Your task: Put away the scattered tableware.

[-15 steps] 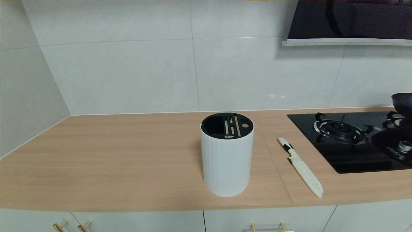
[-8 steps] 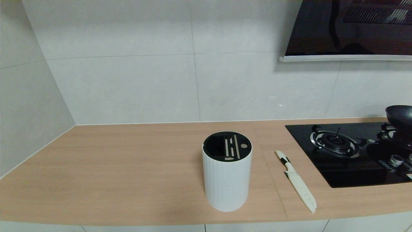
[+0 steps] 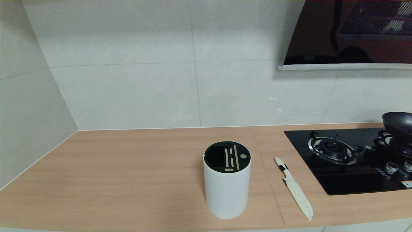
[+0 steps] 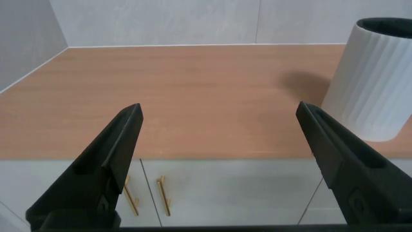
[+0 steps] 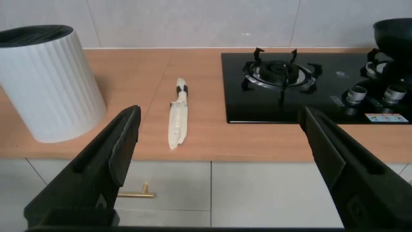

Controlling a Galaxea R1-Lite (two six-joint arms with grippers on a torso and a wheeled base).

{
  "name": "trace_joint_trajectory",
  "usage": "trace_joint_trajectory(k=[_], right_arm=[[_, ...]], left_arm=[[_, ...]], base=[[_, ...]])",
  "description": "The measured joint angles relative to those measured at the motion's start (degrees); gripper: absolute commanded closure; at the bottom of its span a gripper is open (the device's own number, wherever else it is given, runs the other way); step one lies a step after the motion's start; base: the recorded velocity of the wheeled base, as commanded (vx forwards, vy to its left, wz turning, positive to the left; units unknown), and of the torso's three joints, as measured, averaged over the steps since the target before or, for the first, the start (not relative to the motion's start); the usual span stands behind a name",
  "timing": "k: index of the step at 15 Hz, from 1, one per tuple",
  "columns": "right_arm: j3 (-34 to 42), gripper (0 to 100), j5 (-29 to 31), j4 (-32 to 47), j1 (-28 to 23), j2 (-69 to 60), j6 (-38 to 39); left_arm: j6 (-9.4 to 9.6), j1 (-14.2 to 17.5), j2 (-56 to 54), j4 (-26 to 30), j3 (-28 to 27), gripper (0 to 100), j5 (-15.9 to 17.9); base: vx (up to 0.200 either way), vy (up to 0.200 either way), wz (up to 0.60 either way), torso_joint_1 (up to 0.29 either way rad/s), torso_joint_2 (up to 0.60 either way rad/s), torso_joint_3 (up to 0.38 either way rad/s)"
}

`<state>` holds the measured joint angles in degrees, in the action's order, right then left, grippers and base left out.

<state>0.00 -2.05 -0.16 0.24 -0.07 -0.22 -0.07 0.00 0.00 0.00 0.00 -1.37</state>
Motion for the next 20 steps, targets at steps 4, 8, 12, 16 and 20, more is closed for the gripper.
trace_joint_trajectory(k=[4,8,12,16,20], right_arm=[[0.00,0,-0.05,0.06,0.00,0.00,-0.13],[0.00,0,-0.05,0.05,0.00,0.00,-0.13],[-2.84,0,2.51,-2.57,0.00,0.02,0.65],[-9.29,0,-2.99,1.17,0.35,4.21,1.17],[-15.81,0,-5.97,2.01,0.68,20.05,1.11]], left_arm=[[0.00,0.00,0.00,0.00,0.00,0,0.00],[0.00,0.00,0.00,0.00,0.00,0,-0.02],[0.00,0.00,0.00,0.00,0.00,0,-0.02],[0.00,0.00,0.00,0.00,0.00,0,-0.02],[0.00,0.00,0.00,0.00,0.00,0,0.00]], base=[[0.000,0.000,0.00,0.000,0.00,0.000],[0.000,0.000,0.00,0.000,0.00,0.000],[0.000,0.000,0.00,0.000,0.00,0.000],[0.000,0.000,0.00,0.000,0.00,0.000],[0.000,0.000,0.00,0.000,0.00,0.000]])
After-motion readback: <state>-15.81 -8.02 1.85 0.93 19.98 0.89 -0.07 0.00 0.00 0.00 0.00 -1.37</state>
